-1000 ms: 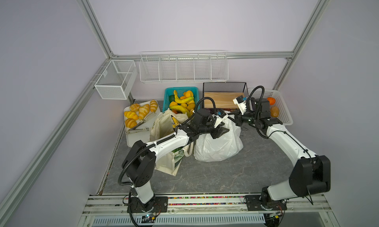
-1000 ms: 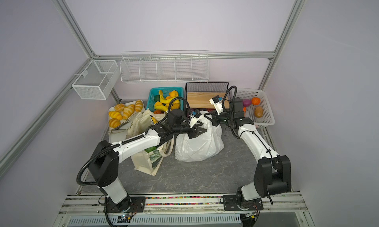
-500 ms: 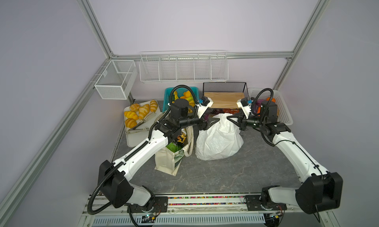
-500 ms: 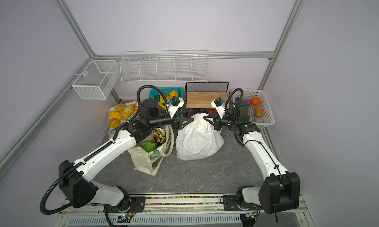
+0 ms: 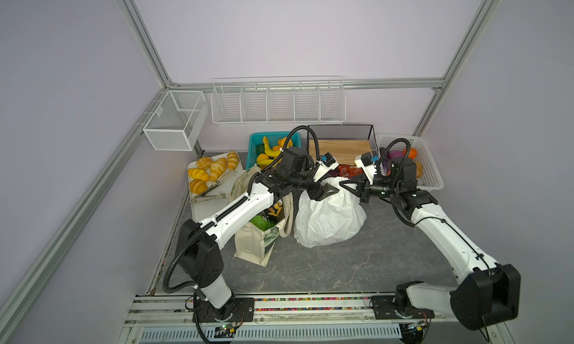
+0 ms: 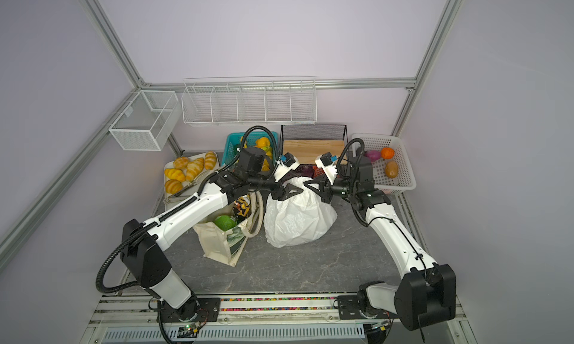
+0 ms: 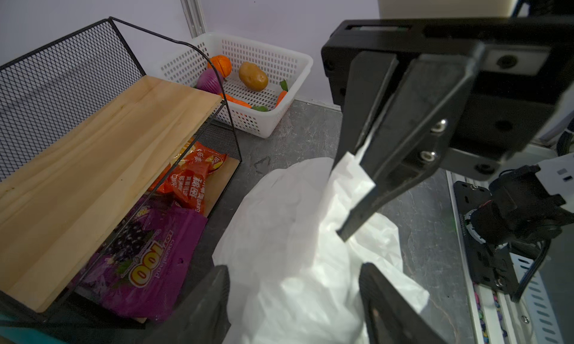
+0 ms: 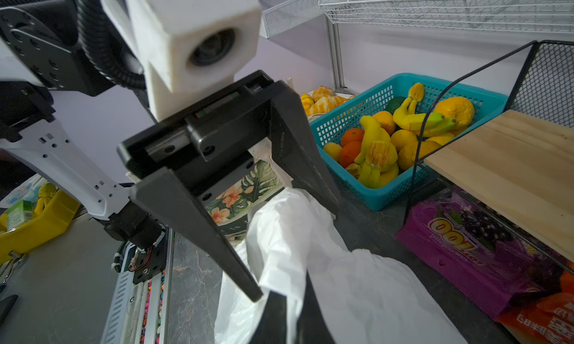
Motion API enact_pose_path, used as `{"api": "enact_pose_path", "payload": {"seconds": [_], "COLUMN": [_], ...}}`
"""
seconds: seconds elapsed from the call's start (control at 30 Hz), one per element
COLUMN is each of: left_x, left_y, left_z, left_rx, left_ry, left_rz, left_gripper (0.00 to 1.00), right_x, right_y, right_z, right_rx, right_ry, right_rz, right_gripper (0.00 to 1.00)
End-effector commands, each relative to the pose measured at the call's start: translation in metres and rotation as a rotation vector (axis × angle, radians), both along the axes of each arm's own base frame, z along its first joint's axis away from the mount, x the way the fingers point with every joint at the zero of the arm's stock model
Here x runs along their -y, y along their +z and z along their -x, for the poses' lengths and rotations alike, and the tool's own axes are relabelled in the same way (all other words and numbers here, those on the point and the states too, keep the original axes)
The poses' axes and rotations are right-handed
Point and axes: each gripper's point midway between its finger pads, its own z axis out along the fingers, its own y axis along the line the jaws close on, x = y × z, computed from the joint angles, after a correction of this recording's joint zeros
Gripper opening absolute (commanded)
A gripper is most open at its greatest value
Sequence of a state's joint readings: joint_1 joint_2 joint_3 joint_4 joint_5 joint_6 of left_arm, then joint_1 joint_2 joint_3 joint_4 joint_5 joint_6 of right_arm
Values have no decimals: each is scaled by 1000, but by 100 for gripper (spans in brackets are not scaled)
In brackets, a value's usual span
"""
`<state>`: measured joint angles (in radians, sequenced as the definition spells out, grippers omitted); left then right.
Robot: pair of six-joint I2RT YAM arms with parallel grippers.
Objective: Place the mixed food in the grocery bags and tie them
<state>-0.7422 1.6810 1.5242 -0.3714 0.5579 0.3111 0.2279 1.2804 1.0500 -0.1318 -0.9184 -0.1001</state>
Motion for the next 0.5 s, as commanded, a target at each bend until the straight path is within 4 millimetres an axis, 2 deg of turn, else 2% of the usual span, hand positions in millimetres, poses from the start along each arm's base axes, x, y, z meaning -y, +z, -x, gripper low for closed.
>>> {"api": "enact_pose_path", "payload": {"seconds": [0.0,0.17,0.4,0.47], "left_x": [4,2,-5,-5], "left_y": [-2,-12,-14,-13], "left_z": [-2,-2,1,4], "left_rx": [26,29,97,119], "left_ry": [-11,-15,-27,-46], "left_rz": [-33,-72,-88,-81], "left_gripper": [56,43,13,3], "right_x": [-3,0,1,2], "right_y": [3,4,4,4], "right_z": [9,8,8,8], "right_rx": [20,35,54,70], "right_ry": [35,11,10,5], "right_rz": [-14,11,26,31], "right_gripper": [6,6,6,9]}}
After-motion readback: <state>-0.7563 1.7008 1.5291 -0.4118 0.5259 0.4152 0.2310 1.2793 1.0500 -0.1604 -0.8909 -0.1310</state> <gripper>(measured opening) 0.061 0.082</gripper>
